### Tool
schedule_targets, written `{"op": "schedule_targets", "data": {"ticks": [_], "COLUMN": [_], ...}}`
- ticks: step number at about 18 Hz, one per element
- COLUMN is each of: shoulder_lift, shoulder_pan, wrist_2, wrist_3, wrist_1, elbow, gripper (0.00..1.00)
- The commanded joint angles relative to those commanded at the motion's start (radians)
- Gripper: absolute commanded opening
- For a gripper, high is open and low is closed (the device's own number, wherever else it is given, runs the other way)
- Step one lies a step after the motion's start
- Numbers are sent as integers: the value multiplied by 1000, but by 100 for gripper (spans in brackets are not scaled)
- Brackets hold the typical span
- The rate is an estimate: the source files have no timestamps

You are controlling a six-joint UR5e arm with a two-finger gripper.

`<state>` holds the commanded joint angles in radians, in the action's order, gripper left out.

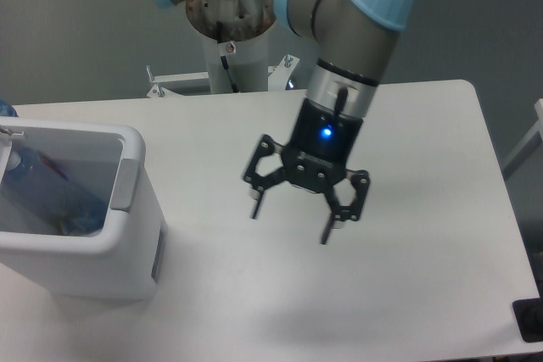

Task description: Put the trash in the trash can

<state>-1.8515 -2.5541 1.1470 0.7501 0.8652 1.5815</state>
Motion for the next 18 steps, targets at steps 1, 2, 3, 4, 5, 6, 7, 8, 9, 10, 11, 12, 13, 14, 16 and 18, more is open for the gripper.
{"op": "schedule_targets", "data": {"ticks": [1, 2, 3, 4, 5, 6, 7, 8, 9, 10, 11, 12, 13, 14, 16, 18], "shoulder_lift": [-6, -11, -14, -23, -26, -28, -31, -35, -44, -48, -51, -52, -54, -54, -51, -49], "shoulder_pan": [2, 2, 2, 2, 2, 3, 3, 3, 3, 3, 5, 6, 8, 11, 12, 12], "wrist_2": [34, 55, 72, 86, 103, 134, 169, 193, 215, 238, 270, 304, 318, 321, 333, 362], "wrist_3": [2, 3, 5, 14, 20, 22, 26, 38, 49, 52, 54, 58, 64, 77, 158, 245], "wrist_1": [2, 3, 5, 6, 8, 8, 9, 9, 9, 9, 9, 9, 12, 14, 28, 61], "elbow": [0, 0, 2, 2, 2, 2, 2, 2, 0, 2, 3, 3, 3, 3, 6, 6], "gripper": [100, 100, 100, 100, 100, 100, 100, 100, 100, 100, 100, 100, 100, 100, 100, 100]}}
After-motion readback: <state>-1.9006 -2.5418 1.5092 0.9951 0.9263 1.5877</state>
